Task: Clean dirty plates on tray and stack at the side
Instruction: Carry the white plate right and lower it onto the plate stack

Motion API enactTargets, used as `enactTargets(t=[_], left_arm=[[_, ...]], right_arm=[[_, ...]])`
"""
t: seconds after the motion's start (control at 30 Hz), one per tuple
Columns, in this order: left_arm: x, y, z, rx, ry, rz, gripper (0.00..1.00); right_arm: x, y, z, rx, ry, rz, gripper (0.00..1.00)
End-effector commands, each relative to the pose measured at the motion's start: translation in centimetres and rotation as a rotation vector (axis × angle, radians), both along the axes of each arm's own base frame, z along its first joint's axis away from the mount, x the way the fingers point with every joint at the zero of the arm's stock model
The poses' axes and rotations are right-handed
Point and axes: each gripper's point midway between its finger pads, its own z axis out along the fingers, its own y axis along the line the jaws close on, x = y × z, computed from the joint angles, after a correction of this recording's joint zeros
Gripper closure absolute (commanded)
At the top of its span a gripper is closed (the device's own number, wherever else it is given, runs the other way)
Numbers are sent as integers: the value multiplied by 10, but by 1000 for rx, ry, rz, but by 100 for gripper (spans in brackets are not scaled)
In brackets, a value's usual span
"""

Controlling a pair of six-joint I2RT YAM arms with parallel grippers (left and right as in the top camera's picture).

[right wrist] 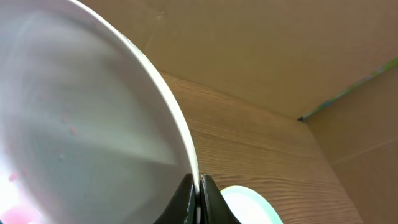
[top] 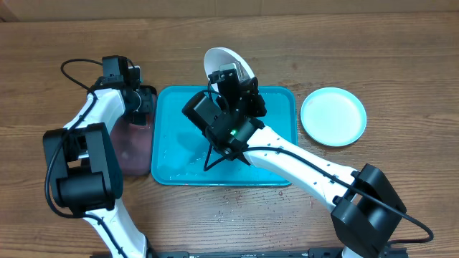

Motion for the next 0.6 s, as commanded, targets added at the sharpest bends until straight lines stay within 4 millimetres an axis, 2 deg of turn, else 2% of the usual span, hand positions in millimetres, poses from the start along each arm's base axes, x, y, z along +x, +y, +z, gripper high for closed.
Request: enactTargets(t=[0.0,0.07,0.23,0.33,0.57], left_arm=[[7,-2,46,1,-88,-7,11],[1,-3,50,-1,-76,-8,1],[-23,-6,40,-30,29,25,0],[-35,-8,36,-43,82,45,0],[-43,-9,33,-46,117,45,0]], right_arm=[[-1,-4,32,36,-78,-27,96],[-1,-4,33,42,-82,-27,96],[1,-3,31,77,-74,-20,96],[5,-10,31,86,-79,-42,96],[10,-22,33,101,-70,-60,96]])
